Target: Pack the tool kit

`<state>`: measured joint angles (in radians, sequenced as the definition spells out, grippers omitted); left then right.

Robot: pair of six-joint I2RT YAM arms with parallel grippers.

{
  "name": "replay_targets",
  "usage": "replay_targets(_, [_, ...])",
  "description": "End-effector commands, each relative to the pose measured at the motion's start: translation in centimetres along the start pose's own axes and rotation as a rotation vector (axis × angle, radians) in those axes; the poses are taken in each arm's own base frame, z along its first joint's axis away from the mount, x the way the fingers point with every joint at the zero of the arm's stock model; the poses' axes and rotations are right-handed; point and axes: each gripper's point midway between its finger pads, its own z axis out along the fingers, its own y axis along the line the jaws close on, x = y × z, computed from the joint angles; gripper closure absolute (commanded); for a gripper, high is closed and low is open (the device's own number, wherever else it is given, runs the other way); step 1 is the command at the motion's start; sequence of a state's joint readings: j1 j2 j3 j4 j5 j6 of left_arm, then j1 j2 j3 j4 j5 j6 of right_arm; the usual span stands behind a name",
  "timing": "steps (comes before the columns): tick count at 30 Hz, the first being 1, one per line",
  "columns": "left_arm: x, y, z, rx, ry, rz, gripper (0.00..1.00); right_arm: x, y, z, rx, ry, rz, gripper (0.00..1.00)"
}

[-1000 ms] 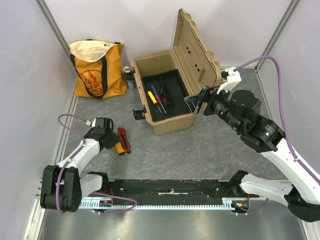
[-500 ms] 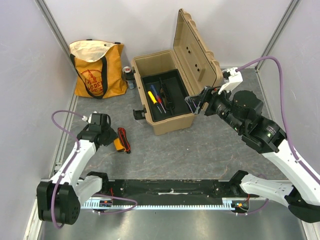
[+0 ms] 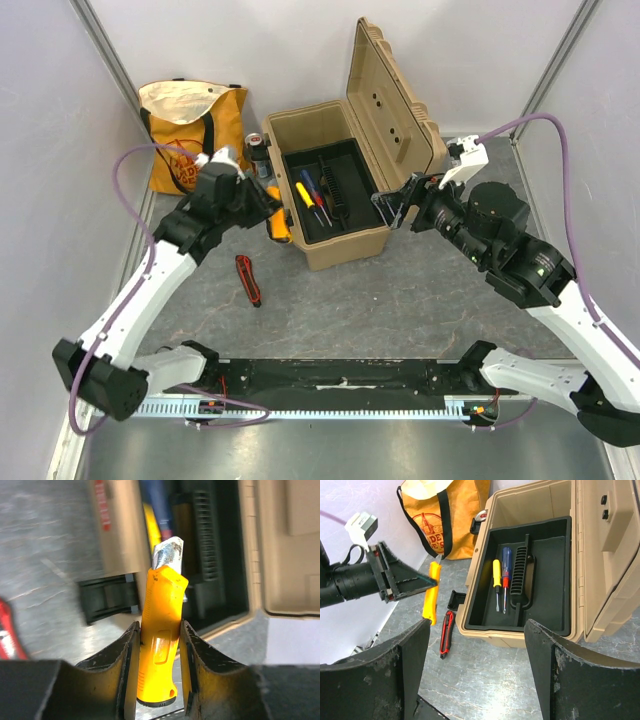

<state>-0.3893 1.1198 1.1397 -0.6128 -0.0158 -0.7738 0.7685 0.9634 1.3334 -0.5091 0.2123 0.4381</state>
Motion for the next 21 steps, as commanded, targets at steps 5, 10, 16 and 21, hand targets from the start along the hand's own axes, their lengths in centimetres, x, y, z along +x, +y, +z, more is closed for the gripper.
replay_targets(5, [-2.6, -13.4, 2.9, 0.240, -0.045, 0.002, 0.98, -2.3, 0.1, -1.4, -0.001, -0.076, 0.018, 0.17])
replay_targets(10, [-2.0, -17.6, 6.9, 0.260, -0.016, 0.021, 0.98, -2.3, -0.1, -1.7, 0.007, -0.078, 0.018, 0.17])
replay_targets(16, [-0.8, -18.7, 12.6, 0.153, -0.019, 0.004, 0.97, -2.3, -0.5, -2.3, 0.020, -0.083, 0.017, 0.17])
replay_targets(21, [0.7, -18.1, 15.8, 0.071, -0.006, -0.017, 0.95, -2.4, -0.9, -2.7, 0.033, -0.087, 0.011, 0.17])
